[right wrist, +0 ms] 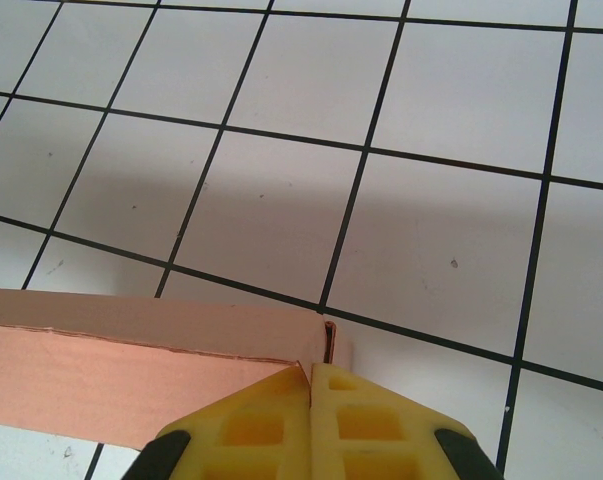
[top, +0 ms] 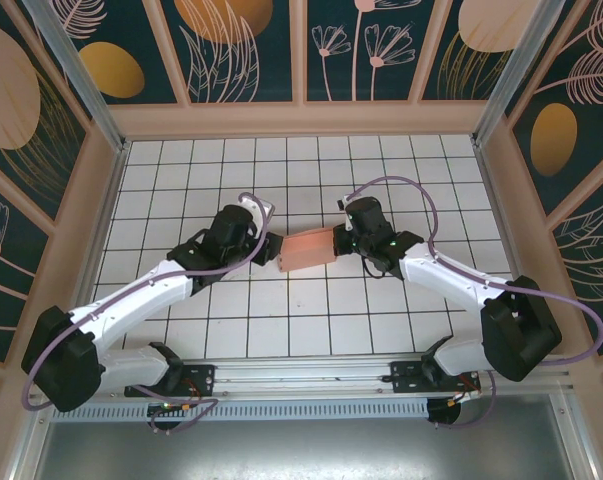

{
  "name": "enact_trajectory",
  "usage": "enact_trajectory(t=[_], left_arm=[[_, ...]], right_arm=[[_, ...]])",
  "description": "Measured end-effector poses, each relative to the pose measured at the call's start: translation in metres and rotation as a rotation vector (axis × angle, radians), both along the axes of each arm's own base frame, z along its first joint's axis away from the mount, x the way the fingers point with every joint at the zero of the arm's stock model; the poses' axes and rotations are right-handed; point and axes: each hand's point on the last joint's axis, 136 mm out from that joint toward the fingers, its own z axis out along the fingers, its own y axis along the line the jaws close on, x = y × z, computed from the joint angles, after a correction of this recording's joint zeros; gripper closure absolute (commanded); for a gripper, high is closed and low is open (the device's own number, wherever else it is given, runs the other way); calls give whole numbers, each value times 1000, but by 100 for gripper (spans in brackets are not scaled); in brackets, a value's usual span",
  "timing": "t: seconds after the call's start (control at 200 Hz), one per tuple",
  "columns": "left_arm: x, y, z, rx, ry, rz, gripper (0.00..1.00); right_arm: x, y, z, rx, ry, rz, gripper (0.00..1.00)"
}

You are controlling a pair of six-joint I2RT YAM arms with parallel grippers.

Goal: Fold the paper box

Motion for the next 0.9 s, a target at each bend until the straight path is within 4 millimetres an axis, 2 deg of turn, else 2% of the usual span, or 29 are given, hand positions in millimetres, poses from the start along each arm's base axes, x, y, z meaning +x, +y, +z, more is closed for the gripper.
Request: enact_trajectory(t=[0.135, 0.4, 0.48, 0.661, 0.901], left_arm=[[-1, -7, -5, -54, 46, 32, 69], [-2, -28, -17, -95, 136, 29, 67], [-3, -29, -15, -99, 139, 30, 70], [-2, -29, -21, -79, 167, 39, 67], [-4, -19, -34, -22, 202, 75, 66]], right_arm=[[0, 0, 0, 0, 0, 0, 100], [0, 0, 0, 0, 0, 0, 100], [0, 0, 0, -2, -2, -2, 100], [1, -1, 0, -4, -3, -5, 100], [0, -1, 1, -5, -1, -3, 100]])
